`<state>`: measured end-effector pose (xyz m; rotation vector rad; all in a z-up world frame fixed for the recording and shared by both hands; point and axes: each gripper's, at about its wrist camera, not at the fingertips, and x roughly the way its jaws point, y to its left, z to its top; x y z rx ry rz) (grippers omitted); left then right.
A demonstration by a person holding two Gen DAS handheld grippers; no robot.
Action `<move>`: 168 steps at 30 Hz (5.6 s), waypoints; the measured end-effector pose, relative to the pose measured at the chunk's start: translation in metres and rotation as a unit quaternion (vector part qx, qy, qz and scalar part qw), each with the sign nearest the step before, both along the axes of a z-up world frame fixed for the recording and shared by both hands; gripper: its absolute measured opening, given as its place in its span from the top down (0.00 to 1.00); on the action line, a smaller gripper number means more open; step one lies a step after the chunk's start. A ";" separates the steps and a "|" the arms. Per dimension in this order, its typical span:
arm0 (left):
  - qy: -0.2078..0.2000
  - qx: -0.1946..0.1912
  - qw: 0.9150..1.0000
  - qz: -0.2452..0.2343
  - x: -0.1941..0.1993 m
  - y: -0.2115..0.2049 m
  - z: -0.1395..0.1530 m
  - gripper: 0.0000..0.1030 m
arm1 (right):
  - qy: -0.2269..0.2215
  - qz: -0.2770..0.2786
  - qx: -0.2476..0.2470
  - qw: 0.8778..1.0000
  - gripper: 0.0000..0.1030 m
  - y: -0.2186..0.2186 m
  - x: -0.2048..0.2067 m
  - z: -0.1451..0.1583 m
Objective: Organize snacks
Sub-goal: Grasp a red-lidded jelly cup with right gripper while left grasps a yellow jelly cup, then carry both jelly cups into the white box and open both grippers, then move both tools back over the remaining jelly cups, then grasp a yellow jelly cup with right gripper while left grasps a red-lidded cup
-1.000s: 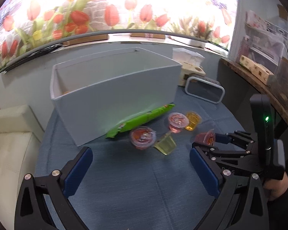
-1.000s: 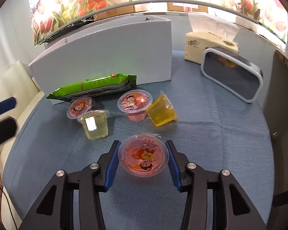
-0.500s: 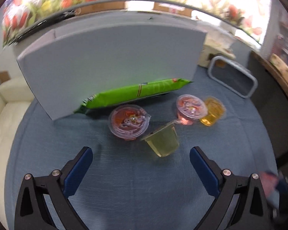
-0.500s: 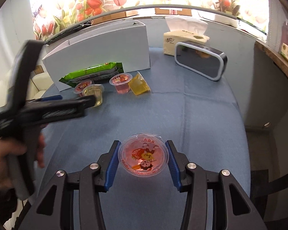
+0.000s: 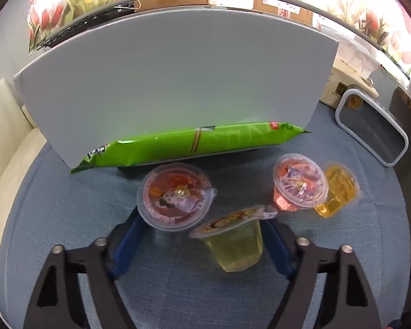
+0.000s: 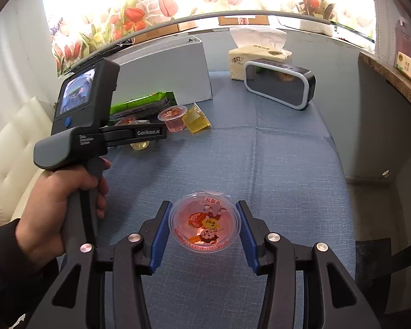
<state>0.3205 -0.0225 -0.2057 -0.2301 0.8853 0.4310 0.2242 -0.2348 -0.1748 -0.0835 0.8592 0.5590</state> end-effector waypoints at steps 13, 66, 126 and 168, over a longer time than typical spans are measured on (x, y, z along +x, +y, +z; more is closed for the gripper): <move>-0.019 -0.014 1.000 -0.020 -0.024 -0.008 0.008 0.53 | 0.003 -0.007 0.004 1.000 0.50 -0.007 -0.004 -0.001; -0.095 -0.035 0.988 -0.121 0.046 0.181 0.142 0.53 | -0.070 0.072 0.051 0.994 0.50 0.224 0.214 0.127; -0.093 -0.027 0.981 -0.170 -0.198 0.040 0.112 0.00 | -0.060 0.046 -0.033 0.997 0.00 0.071 0.000 0.031; -0.054 -0.024 0.986 -0.155 -0.065 0.027 0.033 0.00 | -0.017 0.027 -0.031 0.999 0.66 0.035 0.070 -0.005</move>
